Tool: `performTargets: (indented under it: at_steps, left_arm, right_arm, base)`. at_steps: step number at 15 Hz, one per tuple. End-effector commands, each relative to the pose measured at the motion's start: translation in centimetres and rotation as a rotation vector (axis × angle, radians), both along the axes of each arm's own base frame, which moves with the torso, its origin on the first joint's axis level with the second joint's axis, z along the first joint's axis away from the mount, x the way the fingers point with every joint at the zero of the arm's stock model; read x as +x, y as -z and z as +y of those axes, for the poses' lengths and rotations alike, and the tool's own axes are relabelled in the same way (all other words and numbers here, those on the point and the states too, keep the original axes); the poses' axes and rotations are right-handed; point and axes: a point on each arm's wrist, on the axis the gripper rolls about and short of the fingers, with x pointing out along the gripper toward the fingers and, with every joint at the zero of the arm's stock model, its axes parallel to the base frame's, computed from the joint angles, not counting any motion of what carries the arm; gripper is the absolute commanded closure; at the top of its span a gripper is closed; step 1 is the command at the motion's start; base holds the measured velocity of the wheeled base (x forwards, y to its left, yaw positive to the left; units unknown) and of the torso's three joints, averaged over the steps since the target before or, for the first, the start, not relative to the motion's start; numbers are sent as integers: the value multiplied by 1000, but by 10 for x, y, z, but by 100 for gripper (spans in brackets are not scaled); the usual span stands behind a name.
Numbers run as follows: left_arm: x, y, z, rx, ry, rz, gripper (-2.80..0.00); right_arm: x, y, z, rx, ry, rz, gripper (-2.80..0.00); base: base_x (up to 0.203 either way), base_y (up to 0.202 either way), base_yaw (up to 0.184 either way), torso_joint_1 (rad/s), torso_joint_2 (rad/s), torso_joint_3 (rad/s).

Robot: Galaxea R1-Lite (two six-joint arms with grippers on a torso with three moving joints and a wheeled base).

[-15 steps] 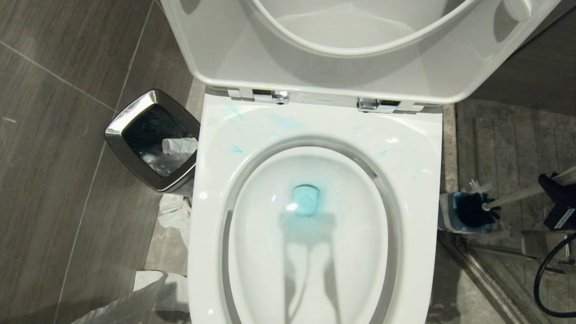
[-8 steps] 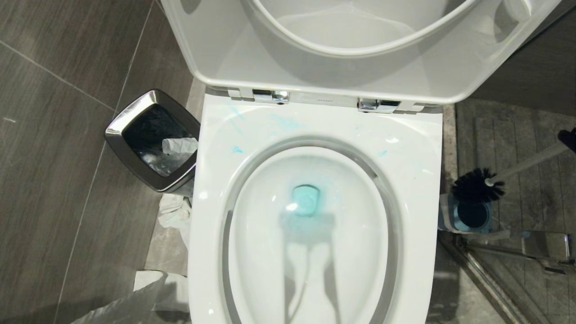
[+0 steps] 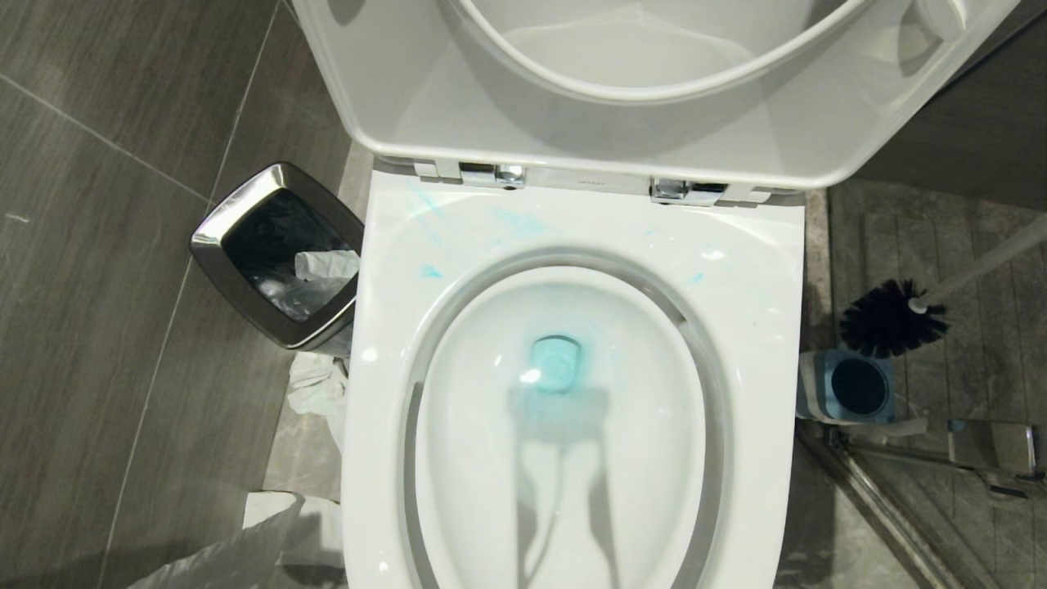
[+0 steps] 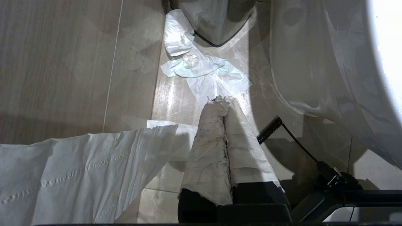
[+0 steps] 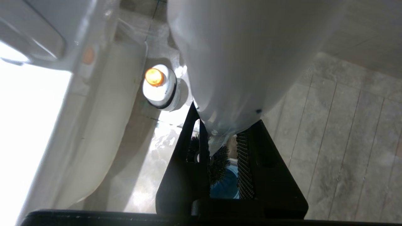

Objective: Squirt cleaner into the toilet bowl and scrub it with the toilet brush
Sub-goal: Scrub the toilet bowl

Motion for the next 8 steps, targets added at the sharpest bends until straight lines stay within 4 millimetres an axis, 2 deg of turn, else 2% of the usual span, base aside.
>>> performTargets:
  at_steps: [1, 3, 8]
  left_arm:
    - [0, 2, 0, 0, -1, 6, 0]
    - [0, 2, 0, 0, -1, 5, 0]
    - [0, 2, 0, 1, -1, 5, 0]
  right_arm:
    - [-8, -19, 3, 3, -2, 18, 0]
    - [-16, -29, 5, -6, 2, 44, 0]
    - [-20, -42, 7, -65, 1, 0, 0]
  base:
    - [0, 0, 0, 0, 0, 0]
    - [0, 0, 0, 0, 0, 0]
    - [0, 0, 0, 0, 0, 0]
